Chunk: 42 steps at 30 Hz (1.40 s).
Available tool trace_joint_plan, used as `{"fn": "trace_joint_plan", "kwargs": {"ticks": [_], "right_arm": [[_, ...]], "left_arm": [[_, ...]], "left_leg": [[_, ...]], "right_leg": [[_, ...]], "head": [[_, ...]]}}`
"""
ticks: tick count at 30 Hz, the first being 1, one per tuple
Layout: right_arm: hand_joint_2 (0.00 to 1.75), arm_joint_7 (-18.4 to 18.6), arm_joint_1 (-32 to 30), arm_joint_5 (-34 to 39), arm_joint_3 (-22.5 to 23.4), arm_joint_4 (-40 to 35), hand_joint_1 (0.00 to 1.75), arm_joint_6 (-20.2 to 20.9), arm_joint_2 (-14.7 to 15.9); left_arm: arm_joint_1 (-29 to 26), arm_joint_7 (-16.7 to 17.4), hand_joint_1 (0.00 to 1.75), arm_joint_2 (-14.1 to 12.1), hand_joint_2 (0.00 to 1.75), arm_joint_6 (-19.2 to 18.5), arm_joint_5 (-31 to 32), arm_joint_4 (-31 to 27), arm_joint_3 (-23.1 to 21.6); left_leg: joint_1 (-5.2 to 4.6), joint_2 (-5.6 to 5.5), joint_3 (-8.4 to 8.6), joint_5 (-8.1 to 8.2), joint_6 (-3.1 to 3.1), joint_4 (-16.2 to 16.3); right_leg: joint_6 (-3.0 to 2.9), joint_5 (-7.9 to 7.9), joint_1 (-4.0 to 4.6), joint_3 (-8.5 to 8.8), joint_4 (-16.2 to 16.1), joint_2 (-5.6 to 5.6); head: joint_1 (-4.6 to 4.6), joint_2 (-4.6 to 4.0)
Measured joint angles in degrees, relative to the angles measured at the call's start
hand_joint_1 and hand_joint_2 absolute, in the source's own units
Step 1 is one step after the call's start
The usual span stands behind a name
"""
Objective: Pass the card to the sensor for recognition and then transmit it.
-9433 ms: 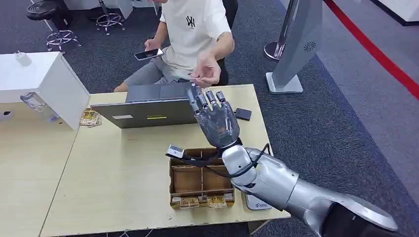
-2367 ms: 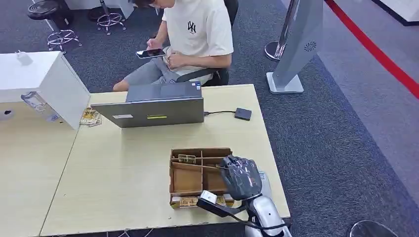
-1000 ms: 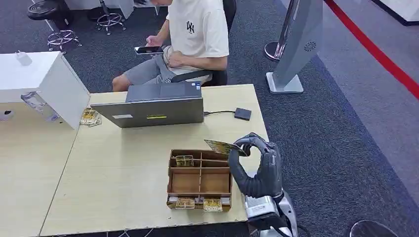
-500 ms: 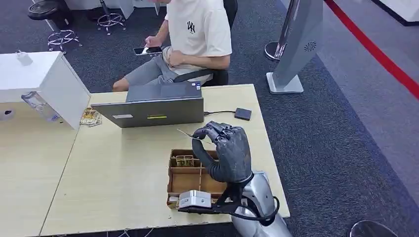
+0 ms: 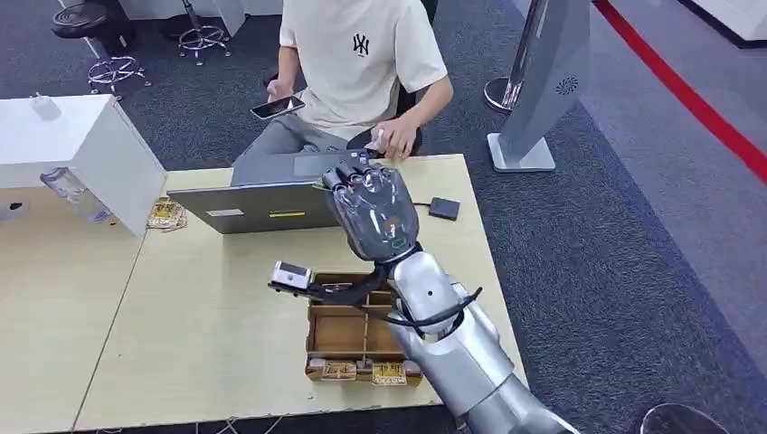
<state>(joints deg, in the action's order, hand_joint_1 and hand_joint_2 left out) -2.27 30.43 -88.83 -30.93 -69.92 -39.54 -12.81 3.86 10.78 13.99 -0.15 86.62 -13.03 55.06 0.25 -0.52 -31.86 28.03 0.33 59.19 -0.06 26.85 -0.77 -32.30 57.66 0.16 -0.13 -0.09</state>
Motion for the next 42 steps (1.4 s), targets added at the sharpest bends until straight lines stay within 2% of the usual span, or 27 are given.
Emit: {"fn": "trace_joint_plan", "kwargs": {"ticks": [5,14,27,28,31,32,33,34,35,36,40,42], "right_arm": [[1.75,4.70,3.73,-0.15,-1.25,4.74,1.75,-0.02,-0.17],[1.75,10.29,7.18,-0.15,-4.70,9.00,1.75,-0.04,0.48],[1.75,14.77,8.02,-0.17,-9.02,10.31,1.75,-0.04,2.53],[1.75,15.04,8.03,-0.15,-9.29,10.33,1.48,-0.04,2.65],[1.75,15.12,8.03,-0.15,-9.33,10.33,1.48,-0.04,2.67],[1.75,15.23,8.03,-0.17,-9.39,10.33,1.03,-0.04,2.69],[1.75,15.23,8.03,-0.17,-9.40,10.33,1.03,-0.04,2.69],[1.75,16.22,8.14,-0.15,-9.97,10.36,0.00,-0.04,2.91],[0.00,17.65,8.27,-0.15,-10.88,10.36,0.00,-0.04,3.19],[0.00,18.55,8.25,-0.15,-11.50,10.33,0.00,-0.04,3.30],[0.00,16.12,6.50,-0.13,-11.58,7.00,0.00,-0.04,3.43],[0.00,12.41,4.50,0.09,-10.63,4.27,0.00,-0.07,3.39]], "left_arm": [[0.01,0.00,0.00,-0.22,0.00,-0.44,0.37,0.00,-0.79],[0.04,0.00,0.00,-0.50,0.00,-0.50,0.48,0.00,-0.98],[0.04,-0.02,0.00,-0.68,0.00,-0.52,0.57,0.00,-1.00],[0.04,-0.02,0.00,-0.68,0.00,-0.52,0.57,0.00,-1.00],[0.04,-0.02,0.00,-0.68,0.00,-0.52,0.57,0.00,-1.00],[0.04,-0.02,0.00,-0.68,0.00,-0.52,0.57,0.00,-1.00],[0.04,-0.02,0.00,-0.68,0.00,-0.52,0.57,0.00,-1.00],[0.03,-0.02,0.00,-0.68,0.00,-0.52,0.63,0.00,-1.00],[0.04,0.00,0.00,-0.70,0.00,-0.52,0.63,0.00,-1.00],[0.03,0.00,0.00,-0.68,0.00,-0.52,0.63,0.00,-1.00],[0.00,0.13,0.00,-0.68,0.00,-0.42,0.09,0.00,-1.00],[0.01,0.17,0.00,-0.66,0.00,-0.31,-0.13,0.00,-1.00]], "left_leg": [[-0.01,0.00,-0.01,0.00,0.00,0.00],[-0.01,0.00,-0.02,0.00,0.00,0.00],[-0.01,0.00,-0.02,0.00,0.00,0.00],[-0.01,0.00,-0.02,0.00,0.00,0.00],[-0.01,0.00,-0.02,0.00,0.00,0.00],[-0.01,0.00,-0.02,0.00,0.00,0.00],[-0.01,0.00,-0.02,0.00,0.00,0.00],[0.00,0.00,-0.02,0.00,0.00,0.00],[0.00,0.01,-0.02,0.00,0.00,0.00],[0.00,0.01,-0.02,0.00,0.00,0.00],[0.00,0.01,-0.03,0.00,0.00,0.00],[0.00,-0.02,-0.05,0.01,0.00,0.00]], "right_leg": [[0.00,-0.01,0.00,-0.01,0.00,0.01],[0.00,-0.01,0.00,-0.06,0.00,0.02],[0.00,-0.01,0.00,-0.06,0.00,0.02],[0.00,-0.01,0.00,-0.06,0.00,0.02],[0.00,-0.01,0.00,-0.06,0.00,0.02],[0.00,-0.01,0.00,-0.06,0.00,0.02],[0.00,-0.01,0.00,-0.06,0.00,0.02],[0.00,-0.01,0.00,-0.06,0.00,0.02],[0.00,-0.01,0.00,-0.06,0.00,0.02],[0.00,-0.01,0.00,-0.06,0.00,0.02],[0.00,0.00,0.00,-0.09,0.00,0.02],[0.00,0.00,0.00,-0.08,0.00,0.00]], "head": [[-0.02,0.00],[-0.02,0.00],[-0.02,0.00],[-0.02,0.00],[-0.02,0.00],[-0.02,0.00],[-0.02,0.00],[-0.02,0.00],[-0.02,0.00],[-0.02,0.00],[-0.04,0.00],[0.00,0.00]]}}
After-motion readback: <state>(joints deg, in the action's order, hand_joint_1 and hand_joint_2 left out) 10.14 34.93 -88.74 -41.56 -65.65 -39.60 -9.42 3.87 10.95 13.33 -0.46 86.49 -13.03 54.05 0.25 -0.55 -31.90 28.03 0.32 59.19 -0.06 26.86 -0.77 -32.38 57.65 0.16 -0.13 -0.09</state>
